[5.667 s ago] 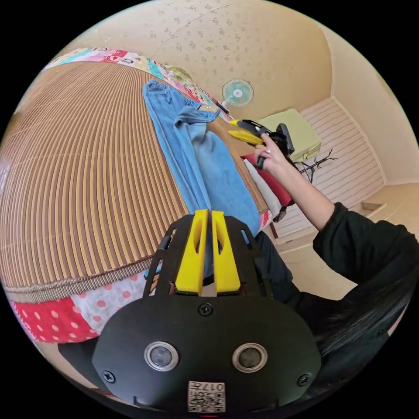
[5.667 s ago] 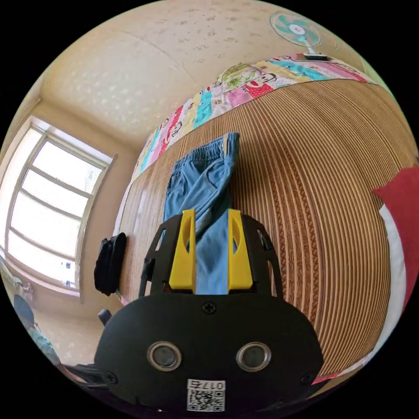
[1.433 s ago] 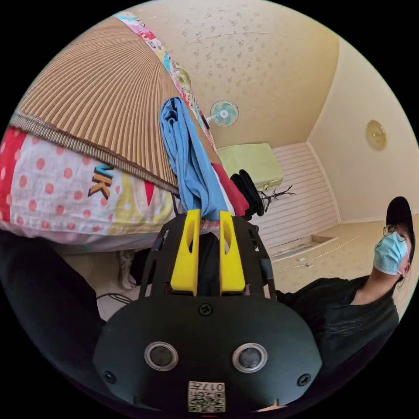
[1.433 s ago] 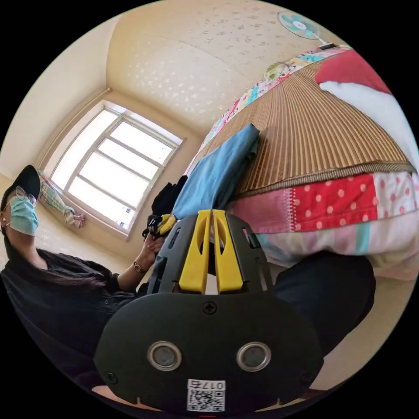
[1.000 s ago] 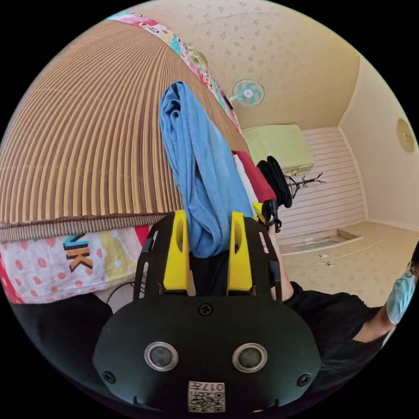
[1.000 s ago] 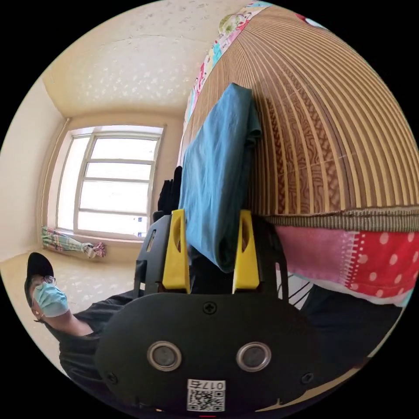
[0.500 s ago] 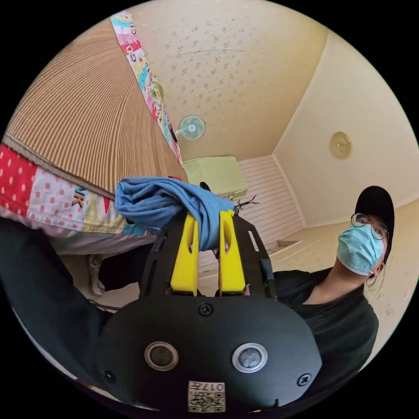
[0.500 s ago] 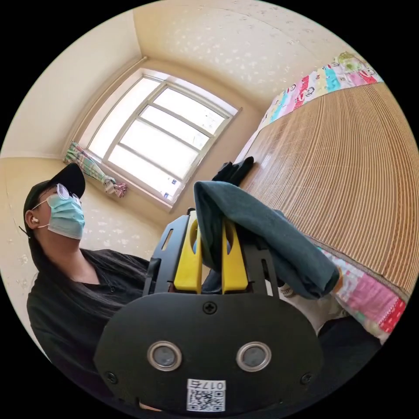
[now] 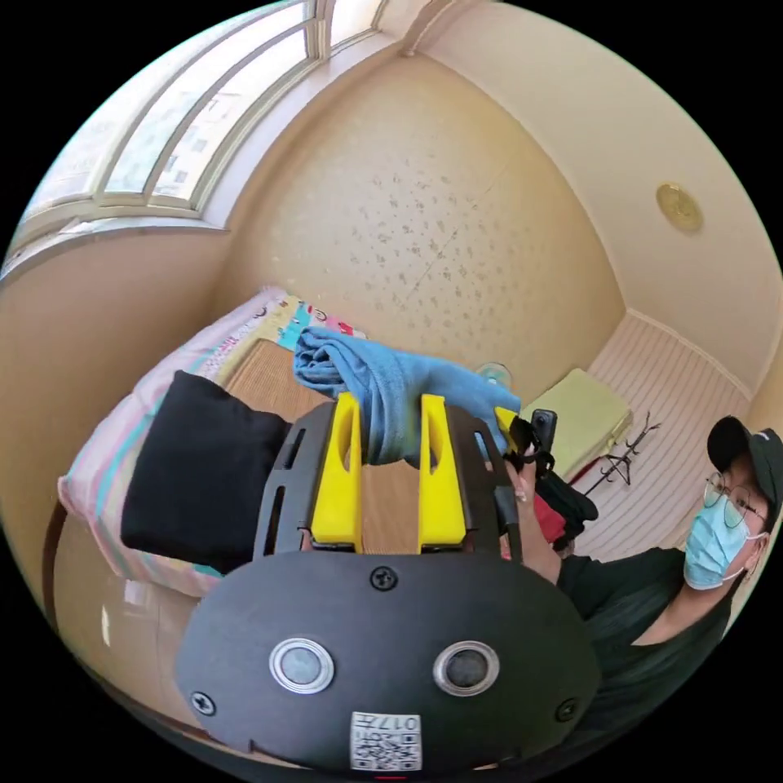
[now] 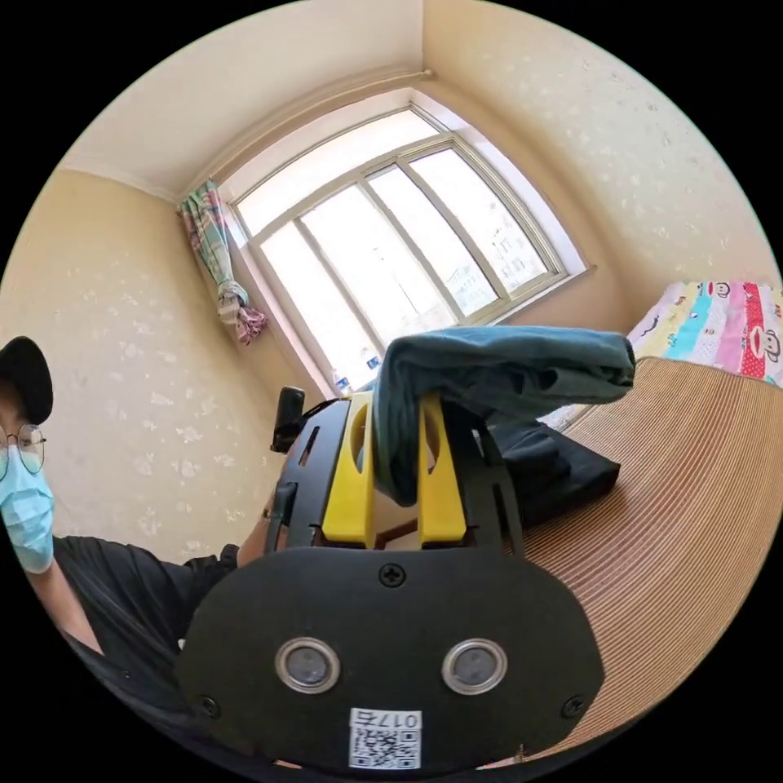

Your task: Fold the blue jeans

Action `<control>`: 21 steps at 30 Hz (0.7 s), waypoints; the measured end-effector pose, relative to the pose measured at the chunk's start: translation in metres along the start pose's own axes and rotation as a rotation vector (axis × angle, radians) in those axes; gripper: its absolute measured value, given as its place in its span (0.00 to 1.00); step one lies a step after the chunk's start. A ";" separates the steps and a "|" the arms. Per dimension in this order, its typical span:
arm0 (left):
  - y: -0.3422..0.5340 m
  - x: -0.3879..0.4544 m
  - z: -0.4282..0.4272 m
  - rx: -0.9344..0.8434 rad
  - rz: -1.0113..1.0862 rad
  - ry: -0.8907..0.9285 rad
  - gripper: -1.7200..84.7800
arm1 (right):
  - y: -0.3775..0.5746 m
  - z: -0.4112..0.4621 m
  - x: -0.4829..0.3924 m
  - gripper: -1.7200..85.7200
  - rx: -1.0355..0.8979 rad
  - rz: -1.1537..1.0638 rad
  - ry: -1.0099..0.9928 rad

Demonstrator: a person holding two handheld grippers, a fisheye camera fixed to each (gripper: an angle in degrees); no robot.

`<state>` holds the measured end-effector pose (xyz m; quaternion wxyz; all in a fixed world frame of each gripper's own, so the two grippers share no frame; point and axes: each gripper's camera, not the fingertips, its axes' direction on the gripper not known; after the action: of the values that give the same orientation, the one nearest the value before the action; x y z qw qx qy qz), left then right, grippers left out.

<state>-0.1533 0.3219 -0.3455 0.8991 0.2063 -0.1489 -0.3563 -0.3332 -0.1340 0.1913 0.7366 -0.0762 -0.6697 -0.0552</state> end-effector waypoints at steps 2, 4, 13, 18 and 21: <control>0.013 -0.036 -0.009 0.007 -0.081 -0.199 0.16 | 0.030 0.050 0.016 0.13 -0.090 0.077 0.015; 0.061 -0.090 -0.015 0.023 -0.221 -0.450 0.15 | 0.078 0.092 0.027 0.13 -0.219 0.073 -0.080; 0.341 -0.148 0.019 -0.028 -0.551 -0.467 0.13 | 0.282 -0.024 0.003 0.04 -0.478 0.155 -0.033; 0.378 -0.055 0.074 -0.037 -0.312 -0.503 0.08 | 0.319 -0.175 -0.066 0.03 -0.522 0.074 0.568; 0.362 0.016 0.119 -0.075 -0.036 -0.516 0.04 | 0.310 -0.238 -0.138 0.02 -0.429 -0.035 0.964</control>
<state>0.0186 0.5186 -0.0675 0.8318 0.0778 -0.3564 -0.4185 -0.0568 0.1237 0.0208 0.9278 -0.1799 -0.2298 -0.2322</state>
